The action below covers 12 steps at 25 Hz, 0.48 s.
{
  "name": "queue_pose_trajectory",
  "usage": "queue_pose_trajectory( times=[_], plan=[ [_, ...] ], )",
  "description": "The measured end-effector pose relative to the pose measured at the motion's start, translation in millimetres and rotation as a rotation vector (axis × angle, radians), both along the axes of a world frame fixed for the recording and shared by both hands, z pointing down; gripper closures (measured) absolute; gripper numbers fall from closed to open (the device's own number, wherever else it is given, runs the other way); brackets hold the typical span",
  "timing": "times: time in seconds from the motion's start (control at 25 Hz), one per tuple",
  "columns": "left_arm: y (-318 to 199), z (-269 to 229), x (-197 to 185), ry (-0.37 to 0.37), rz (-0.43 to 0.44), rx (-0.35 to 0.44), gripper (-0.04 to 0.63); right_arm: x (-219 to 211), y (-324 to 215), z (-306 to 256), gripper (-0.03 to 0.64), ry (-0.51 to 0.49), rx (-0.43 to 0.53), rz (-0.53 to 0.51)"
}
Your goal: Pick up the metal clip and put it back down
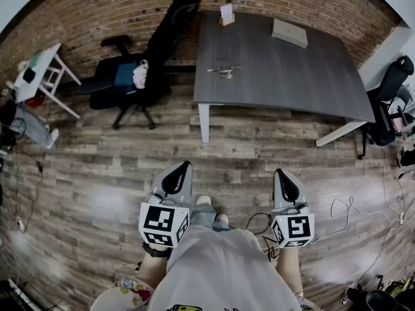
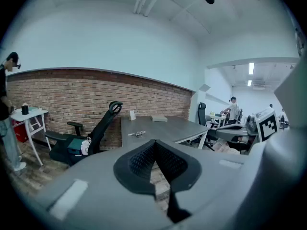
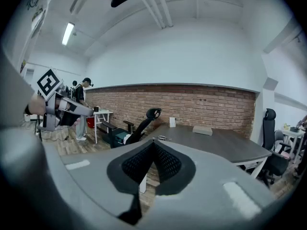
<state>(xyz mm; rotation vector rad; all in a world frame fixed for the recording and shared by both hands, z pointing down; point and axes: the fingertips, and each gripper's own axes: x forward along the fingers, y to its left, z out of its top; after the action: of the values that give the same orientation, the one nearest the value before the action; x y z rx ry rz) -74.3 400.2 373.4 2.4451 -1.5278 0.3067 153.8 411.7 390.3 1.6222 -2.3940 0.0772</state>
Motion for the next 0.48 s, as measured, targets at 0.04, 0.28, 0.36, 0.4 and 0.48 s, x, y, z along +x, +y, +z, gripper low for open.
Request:
queue_pose_trajectory(
  times=[0.04, 0.28, 0.36, 0.4, 0.48],
  plan=[
    [-2.1, -0.5, -0.1, -0.005, 0.003, 0.001, 0.582, -0.2, -1.4, -0.6, 0.617, -0.001, 0.002, 0.005],
    [-22.0, -4.4, -9.4, -0.013, 0.008, 0.019, 0.581, -5.1, -17.2, -3.9, 0.615, -0.03, 0.024, 0.02],
    [-31.0, -6.5, -14.2, -0.011, 0.012, 0.033, 0.581, -6.4, -23.9, -4.2, 0.615, -0.046, 0.029, 0.029],
    [-35.1, -7.5, -16.9, -0.007, 0.016, 0.039, 0.581, -7.3, -27.1, -4.4, 0.612, -0.049, 0.032, 0.033],
    [-42.1, -8.9, -23.3, 0.004, 0.024, 0.047, 0.58, -11.1, -32.6, -5.1, 0.574, -0.057, 0.033, 0.039]
  ],
)
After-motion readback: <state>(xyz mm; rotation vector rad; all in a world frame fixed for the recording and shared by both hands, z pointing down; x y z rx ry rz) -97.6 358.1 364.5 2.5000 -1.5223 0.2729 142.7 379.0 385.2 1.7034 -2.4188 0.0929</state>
